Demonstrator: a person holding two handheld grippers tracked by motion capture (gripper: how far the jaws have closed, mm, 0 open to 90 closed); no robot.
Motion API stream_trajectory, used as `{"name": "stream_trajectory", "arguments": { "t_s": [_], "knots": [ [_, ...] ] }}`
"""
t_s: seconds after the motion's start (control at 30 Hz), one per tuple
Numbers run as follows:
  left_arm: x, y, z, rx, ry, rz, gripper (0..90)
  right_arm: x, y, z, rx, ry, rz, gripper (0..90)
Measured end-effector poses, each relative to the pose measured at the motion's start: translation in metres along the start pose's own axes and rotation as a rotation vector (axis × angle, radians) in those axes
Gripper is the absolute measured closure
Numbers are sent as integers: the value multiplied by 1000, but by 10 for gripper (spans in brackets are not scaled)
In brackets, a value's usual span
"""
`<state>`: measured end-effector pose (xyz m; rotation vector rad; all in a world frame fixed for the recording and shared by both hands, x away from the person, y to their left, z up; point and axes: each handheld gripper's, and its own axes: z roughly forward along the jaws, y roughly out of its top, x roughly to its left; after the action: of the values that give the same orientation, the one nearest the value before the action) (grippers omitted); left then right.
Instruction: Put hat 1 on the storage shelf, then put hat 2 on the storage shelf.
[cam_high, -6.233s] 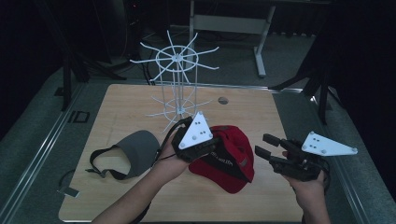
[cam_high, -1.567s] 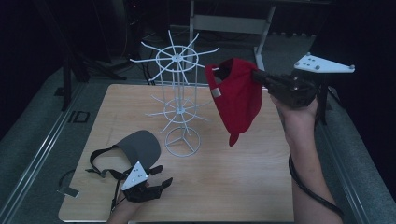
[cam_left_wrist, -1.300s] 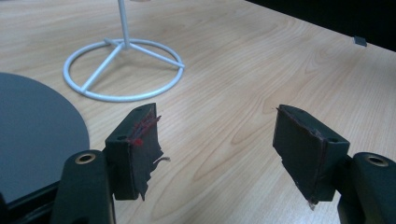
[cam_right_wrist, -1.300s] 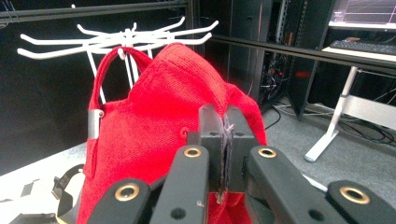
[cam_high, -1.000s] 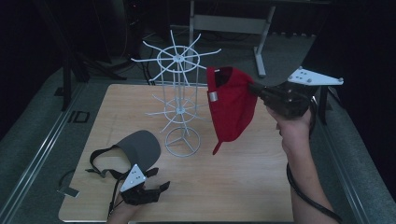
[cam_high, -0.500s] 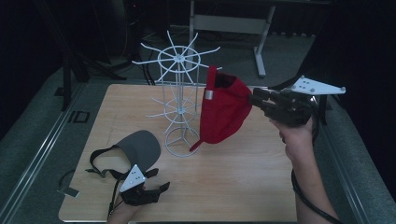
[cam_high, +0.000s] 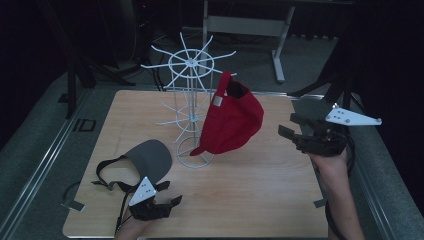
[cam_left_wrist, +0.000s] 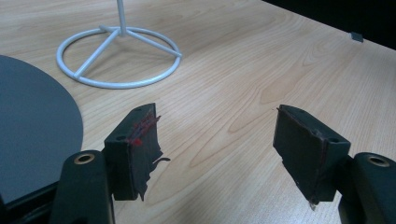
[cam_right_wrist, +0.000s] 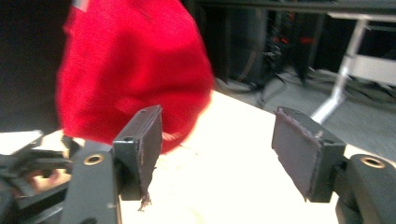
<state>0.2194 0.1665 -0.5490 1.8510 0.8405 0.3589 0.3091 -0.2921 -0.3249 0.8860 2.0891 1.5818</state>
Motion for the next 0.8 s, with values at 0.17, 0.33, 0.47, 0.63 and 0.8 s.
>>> {"name": "stream_trajectory", "arguments": {
  "t_s": [0.17, 0.33, 0.47, 0.63, 0.8],
  "knots": [
    [0, -1, 0, 1, 1, -3, 314, -8, -23, -2, 19, -42, 28, 287],
    [0, 0, -2, -4, 2, -3, 314, -16, -41, -1, 21, -39, 50, 197],
    [1, -1, -3, -2, 6, -4, 313, -25, -67, 0, 4, -31, 95, 151],
    [2, -2, -7, -13, -3, -11, 314, -29, -95, 5, 40, -61, 90, 153],
    [3, -3, -11, -6, 2, -1, 314, -32, -127, 10, 82, -90, 48, 150]
  ]
}}
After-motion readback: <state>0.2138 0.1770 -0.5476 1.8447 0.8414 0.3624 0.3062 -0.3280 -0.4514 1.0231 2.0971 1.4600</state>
